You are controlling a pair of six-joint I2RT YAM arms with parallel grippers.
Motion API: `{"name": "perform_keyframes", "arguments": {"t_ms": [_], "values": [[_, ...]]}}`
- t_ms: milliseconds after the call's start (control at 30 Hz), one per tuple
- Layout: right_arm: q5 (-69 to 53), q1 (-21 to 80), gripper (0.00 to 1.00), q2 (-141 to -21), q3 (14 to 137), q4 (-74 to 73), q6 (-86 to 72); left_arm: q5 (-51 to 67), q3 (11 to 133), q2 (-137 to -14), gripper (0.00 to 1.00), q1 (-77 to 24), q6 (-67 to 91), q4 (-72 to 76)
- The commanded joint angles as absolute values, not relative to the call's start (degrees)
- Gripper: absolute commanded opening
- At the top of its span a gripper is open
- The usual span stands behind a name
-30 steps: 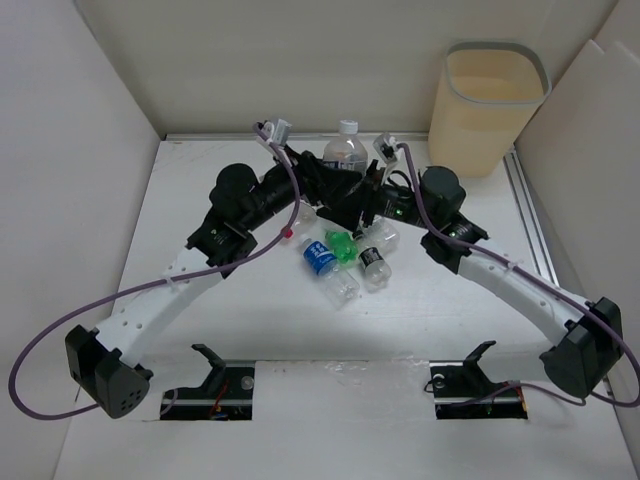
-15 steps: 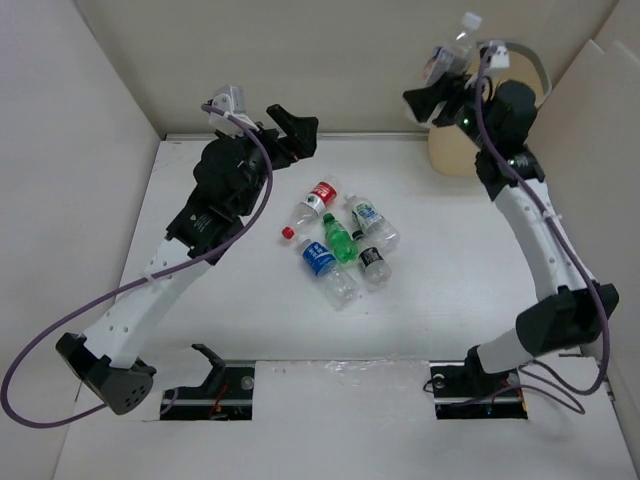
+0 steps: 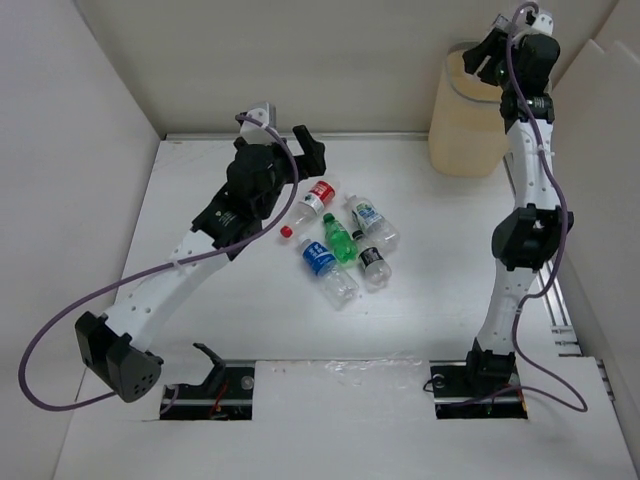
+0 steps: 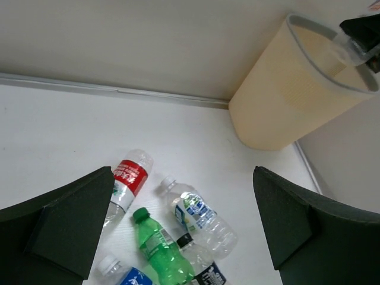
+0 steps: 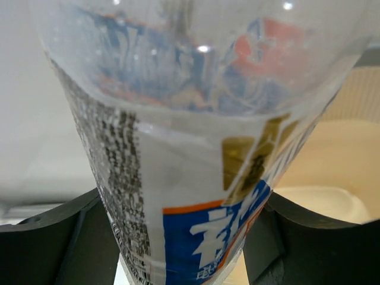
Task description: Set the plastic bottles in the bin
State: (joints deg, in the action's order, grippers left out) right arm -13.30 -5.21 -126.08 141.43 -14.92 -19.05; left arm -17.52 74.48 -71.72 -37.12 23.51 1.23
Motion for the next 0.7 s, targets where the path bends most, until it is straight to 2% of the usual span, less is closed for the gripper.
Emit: {"name": "perform_keyframes", "arguments": {"t_ms": [0, 33, 267, 433, 533, 667], "values": [[-7.40, -5.98, 0.69, -124.54, 144.40, -13.97, -18.72, -20.65, 76.54, -74.17, 1.00, -36.74, 18.91, 4.04], [-6.34, -6.50, 1.00, -124.54, 144.40, -13.97, -18.72, -20.65, 77.07, -74.96, 1.00, -36.22, 18.20, 3.52], [3.24, -5.27, 1.00, -121.38, 145.18, -13.27, -15.56, -14.24, 80.68, -82.17, 1.00, -28.04, 17.32, 3.60], [7.38, -5.27, 1.00, -122.78, 150.64, -16.78, -14.85, -12.22, 85.25, -92.78, 1.00, -27.42, 5.31, 2.55], [7.91, -4.58, 1.00, -116.74, 144.52, -17.40, -14.85, -7.13, 88.59, -97.02, 1.00, -27.42, 1.59, -0.25], [3.09, -1.24, 1.00, -106.98, 128.99, -19.76, -14.85, -3.78, 89.91, -102.90, 1.00, -27.42, -1.14, -2.37]]}}
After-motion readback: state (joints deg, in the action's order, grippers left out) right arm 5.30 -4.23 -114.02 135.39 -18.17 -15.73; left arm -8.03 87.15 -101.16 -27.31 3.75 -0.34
